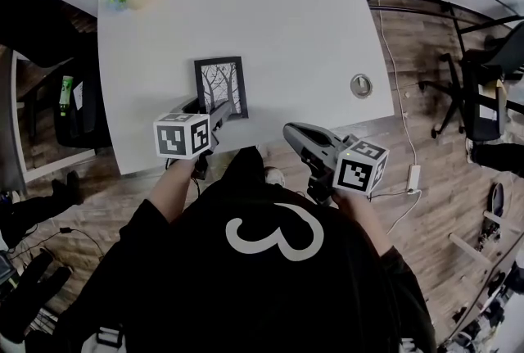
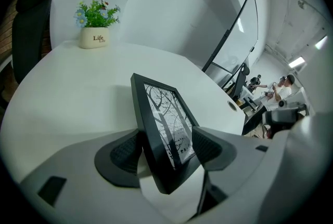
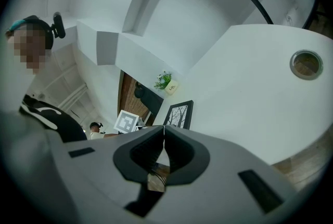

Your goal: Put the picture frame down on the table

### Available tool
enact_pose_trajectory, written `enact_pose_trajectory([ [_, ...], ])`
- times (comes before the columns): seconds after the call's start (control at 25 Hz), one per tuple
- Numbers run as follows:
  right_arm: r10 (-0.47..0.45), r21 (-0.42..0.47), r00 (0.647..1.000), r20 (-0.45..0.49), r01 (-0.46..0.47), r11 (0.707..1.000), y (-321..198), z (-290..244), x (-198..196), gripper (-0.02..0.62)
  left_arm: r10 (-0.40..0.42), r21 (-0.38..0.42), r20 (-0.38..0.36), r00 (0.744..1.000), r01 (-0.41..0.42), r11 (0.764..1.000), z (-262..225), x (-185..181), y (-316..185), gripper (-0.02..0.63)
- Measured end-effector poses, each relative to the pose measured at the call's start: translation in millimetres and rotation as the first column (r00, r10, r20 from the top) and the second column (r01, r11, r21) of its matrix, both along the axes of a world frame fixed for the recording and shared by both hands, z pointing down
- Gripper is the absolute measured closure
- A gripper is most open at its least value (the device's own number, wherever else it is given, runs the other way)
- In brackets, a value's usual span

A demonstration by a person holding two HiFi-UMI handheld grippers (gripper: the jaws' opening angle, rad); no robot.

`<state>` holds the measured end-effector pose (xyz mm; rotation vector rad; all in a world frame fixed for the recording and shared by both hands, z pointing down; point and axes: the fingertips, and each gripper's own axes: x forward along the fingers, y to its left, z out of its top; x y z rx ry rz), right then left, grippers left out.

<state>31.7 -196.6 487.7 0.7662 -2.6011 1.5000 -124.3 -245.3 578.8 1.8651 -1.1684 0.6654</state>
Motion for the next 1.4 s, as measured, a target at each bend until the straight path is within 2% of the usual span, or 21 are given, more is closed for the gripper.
enact_pose_trajectory([
  [0.52, 0.016, 0.02, 1.0, -0.003, -0.016, 1.0, 25, -10, 18, 0.571, -0.054, 0.017, 0.059, 0.997, 0.053, 0.998, 2, -8, 11, 0.307],
  [0.68, -0.014, 0.051, 0.999, -0.03, 0.015, 0.999, 36, -13, 25, 0.571, -0.084, 0.008, 0.06, 0.995, 0.084, 0.996, -1, -12, 22, 0.307],
  [0.8, -0.025, 0.067, 0.999, -0.025, 0.026, 0.997, 39, -17, 29, 0.571, -0.109, 0.034, 0.048, 0.993, 0.107, 0.994, -15, -13, 31, 0.308],
  [1.0, -0.069, 0.108, 0.997, -0.029, 0.072, 0.992, 51, -29, 29, 0.571, -0.122, 0.104, -0.037, 0.992, 0.125, 0.987, -55, 3, 52, 0.321],
  [1.08, -0.088, 0.128, 0.995, -0.038, 0.092, 0.988, 57, -36, 30, 0.571, -0.127, 0.131, -0.089, 0.988, 0.138, 0.982, -71, 9, 63, 0.4],
  [1.2, -0.121, 0.165, 0.991, -0.051, 0.128, 0.978, 66, -45, 29, 0.571, -0.135, 0.144, -0.185, 0.973, 0.163, 0.976, -93, 16, 83, 0.453],
  [1.4, -0.173, 0.201, 0.984, -0.045, 0.179, 0.963, 85, -62, 25, 0.571, -0.039, 0.22, -0.316, 0.948, 0.113, 0.969, -136, 48, 120, 0.527],
])
